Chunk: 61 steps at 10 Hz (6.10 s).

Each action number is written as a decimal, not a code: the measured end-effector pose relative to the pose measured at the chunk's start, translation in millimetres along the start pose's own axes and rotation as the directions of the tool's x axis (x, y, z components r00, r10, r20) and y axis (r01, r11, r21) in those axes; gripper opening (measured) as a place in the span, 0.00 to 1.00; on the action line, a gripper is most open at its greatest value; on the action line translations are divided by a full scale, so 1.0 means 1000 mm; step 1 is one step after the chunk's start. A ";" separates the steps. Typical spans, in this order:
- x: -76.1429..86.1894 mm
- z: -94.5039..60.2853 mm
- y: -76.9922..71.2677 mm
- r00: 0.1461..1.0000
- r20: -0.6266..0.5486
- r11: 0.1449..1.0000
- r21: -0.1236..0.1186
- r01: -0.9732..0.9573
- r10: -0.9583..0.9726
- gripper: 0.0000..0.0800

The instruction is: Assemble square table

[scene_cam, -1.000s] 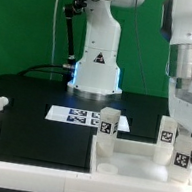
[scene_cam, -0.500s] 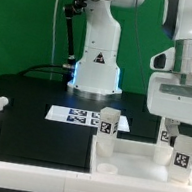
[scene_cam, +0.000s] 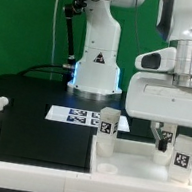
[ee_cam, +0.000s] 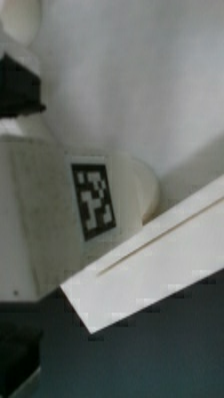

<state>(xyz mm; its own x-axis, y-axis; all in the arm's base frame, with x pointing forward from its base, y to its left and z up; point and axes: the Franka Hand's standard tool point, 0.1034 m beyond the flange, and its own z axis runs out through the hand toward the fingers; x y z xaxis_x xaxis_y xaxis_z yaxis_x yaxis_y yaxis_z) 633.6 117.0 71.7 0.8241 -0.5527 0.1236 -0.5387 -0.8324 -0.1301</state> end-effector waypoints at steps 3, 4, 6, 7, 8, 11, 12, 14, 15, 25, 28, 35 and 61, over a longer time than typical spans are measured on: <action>0.000 0.001 0.004 0.980 0.005 0.980 -0.007 -0.200 0.200 0.37; 0.000 0.002 0.006 0.950 0.006 0.950 -0.011 -0.311 0.311 0.37; -0.001 0.002 0.008 0.811 0.023 0.811 -0.044 -0.584 0.585 0.37; -0.003 0.002 0.008 0.628 0.046 0.630 -0.070 -0.773 0.777 0.37; -0.004 0.002 0.006 0.460 0.060 0.464 -0.075 -0.883 0.886 0.37; -0.005 0.002 0.004 0.186 0.059 0.190 -0.071 -0.979 0.981 0.37; -0.005 0.003 0.005 0.186 0.059 0.190 -0.071 -0.979 0.981 0.37; -0.010 0.003 0.002 0.417 0.038 0.419 -0.067 -0.905 0.908 0.66; -0.012 0.003 -0.001 0.588 0.026 0.588 -0.062 -0.806 0.808 0.66; -0.003 0.002 -0.003 0.993 0.000 0.992 -0.050 -0.114 0.114 0.80; -0.004 0.004 0.000 0.956 -0.003 0.955 -0.058 -0.292 0.292 0.37; -0.005 0.004 -0.001 0.161 0.061 0.165 -0.068 -0.984 0.985 0.37; -0.007 0.006 -0.002 0.697 0.006 0.695 -0.098 -0.713 0.717 0.36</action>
Offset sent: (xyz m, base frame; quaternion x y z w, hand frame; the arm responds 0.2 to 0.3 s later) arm 0.0000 0.0000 0.0000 0.0000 0.0000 0.1938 0.9810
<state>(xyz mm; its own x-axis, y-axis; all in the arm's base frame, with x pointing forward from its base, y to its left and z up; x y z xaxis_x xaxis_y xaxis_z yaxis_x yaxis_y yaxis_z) 629.8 122.5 65.1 0.1898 -0.9817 -0.0134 -0.9787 -0.1881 -0.0821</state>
